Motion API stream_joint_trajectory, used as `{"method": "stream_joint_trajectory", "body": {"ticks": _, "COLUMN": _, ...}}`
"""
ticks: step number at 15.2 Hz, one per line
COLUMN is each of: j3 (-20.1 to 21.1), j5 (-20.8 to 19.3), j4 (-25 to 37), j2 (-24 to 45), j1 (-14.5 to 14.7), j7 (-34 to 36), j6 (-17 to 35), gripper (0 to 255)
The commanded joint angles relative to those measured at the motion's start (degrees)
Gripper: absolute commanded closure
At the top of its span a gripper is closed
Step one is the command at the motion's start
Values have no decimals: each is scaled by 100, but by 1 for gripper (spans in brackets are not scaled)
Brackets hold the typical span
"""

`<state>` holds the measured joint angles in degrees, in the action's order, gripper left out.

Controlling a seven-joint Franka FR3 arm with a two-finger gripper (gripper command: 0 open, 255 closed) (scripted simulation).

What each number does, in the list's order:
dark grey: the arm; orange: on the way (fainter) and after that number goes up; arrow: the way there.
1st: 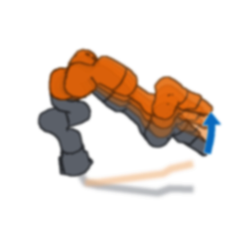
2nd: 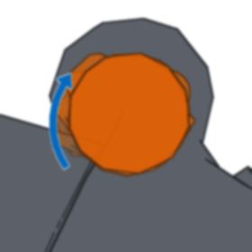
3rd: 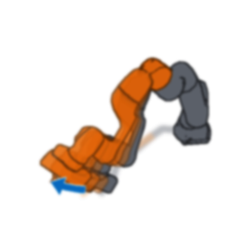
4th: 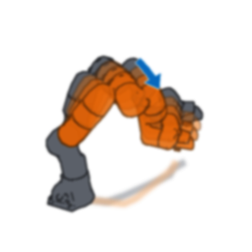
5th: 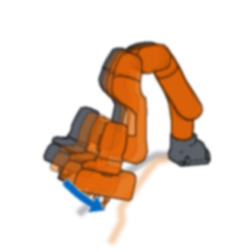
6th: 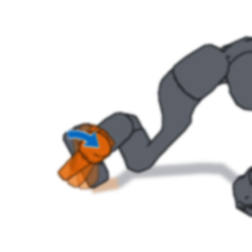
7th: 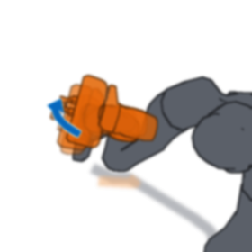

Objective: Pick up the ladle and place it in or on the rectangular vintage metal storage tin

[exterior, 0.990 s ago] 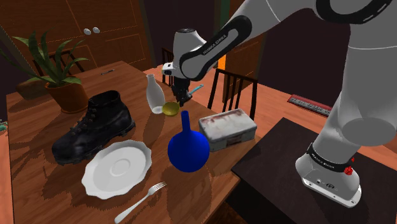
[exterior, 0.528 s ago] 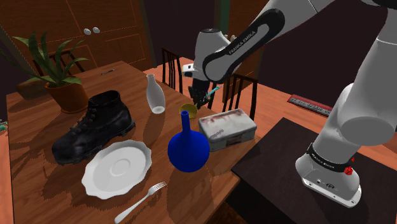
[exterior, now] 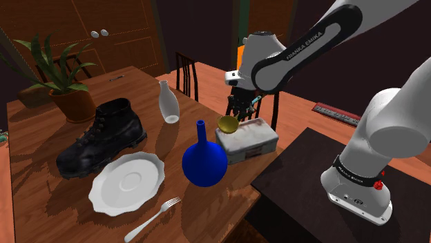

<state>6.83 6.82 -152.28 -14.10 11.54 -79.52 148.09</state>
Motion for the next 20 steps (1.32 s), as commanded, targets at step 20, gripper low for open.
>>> {"method": "stream_joint_trajectory", "body": {"ticks": 20, "j3": -202, "j5": 324, "j4": -1044, "j2": 488, "j1": 110, "j7": -476, "j6": 1521, "gripper": 255}}
